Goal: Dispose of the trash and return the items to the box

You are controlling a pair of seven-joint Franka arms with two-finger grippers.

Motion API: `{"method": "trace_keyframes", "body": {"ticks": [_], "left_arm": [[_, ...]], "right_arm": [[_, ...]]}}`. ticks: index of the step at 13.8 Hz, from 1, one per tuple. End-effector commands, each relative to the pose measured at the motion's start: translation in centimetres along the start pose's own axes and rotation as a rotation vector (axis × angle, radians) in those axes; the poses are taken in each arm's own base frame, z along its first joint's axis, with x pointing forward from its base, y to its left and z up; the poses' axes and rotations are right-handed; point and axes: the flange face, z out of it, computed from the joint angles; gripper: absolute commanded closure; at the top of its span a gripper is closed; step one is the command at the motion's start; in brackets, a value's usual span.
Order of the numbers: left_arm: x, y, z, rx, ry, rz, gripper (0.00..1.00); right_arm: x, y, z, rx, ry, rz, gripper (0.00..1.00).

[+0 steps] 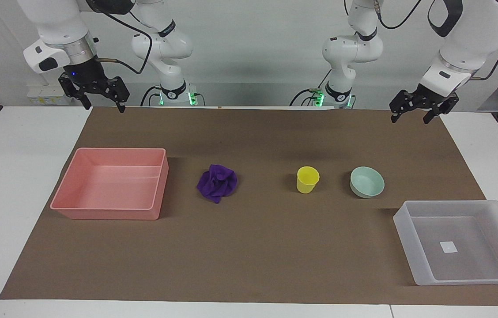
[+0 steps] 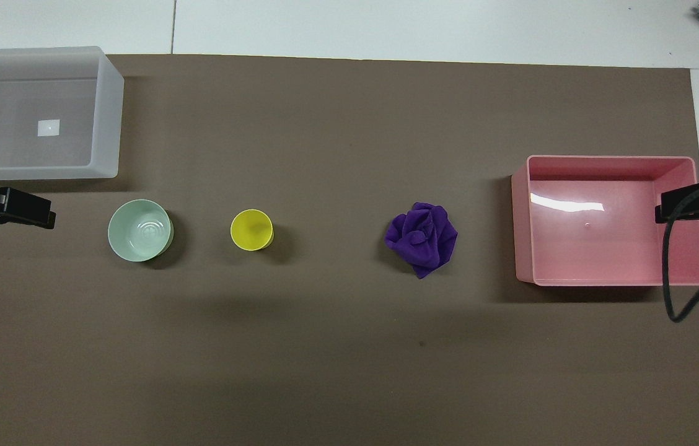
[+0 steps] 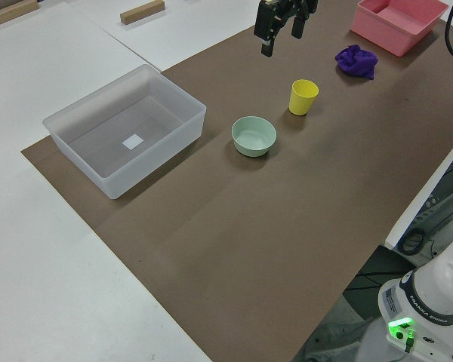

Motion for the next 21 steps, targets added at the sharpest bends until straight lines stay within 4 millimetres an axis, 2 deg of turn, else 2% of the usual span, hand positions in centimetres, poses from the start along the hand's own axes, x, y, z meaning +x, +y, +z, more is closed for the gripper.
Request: {"method": "trace_keyframes", "body": {"ticks": [1,7,10,14,16,18,19,20,21], "left_arm": [[-1.1,-0.1,0.1,0.018,0.006,-0.008,0.0],[-0.9,0.3,0.0,0.018,0.014,-0.004,0.0],[-0.3,-0.2,0.3,0.019,0.066,-0.012,0.0],[0.3,-0.2,3.8,0.021,0.107,-0.009,0.0],[1.1,-0.3,6.5,0.021,0.132,-0.01,0.0],[1.9,-0.6,11.1,0.02,0.132,-0.015,0.0],[2.6,-0.7,13.3,0.019,0.137,-0.017,0.0],[3.0,-1.6,15.3,0.019,0.145,-0.029,0.0],[3.1,-2.3,16.7,0.02,0.158,-0.038,0.0]], "right_arm": [[-0.4,0.2,0.0,-0.006,0.014,0.002,0.0],[-0.6,-0.1,0.1,0.001,-0.01,0.003,0.0],[-0.7,-0.7,0.0,0.001,-0.005,-0.001,0.0],[-0.2,-1.8,0.7,0.004,0.031,-0.013,0.0],[0.5,-4.3,2.2,-0.009,0.038,-0.036,0.0],[2.4,-9.2,4.9,-0.006,0.067,-0.017,0.0],[3.5,-11.7,7.0,-0.008,0.067,-0.028,0.0],[4.7,-13.2,8.8,-0.003,0.082,-0.031,0.0],[5.7,-15.2,10.9,0.006,0.092,-0.041,0.0]]}}
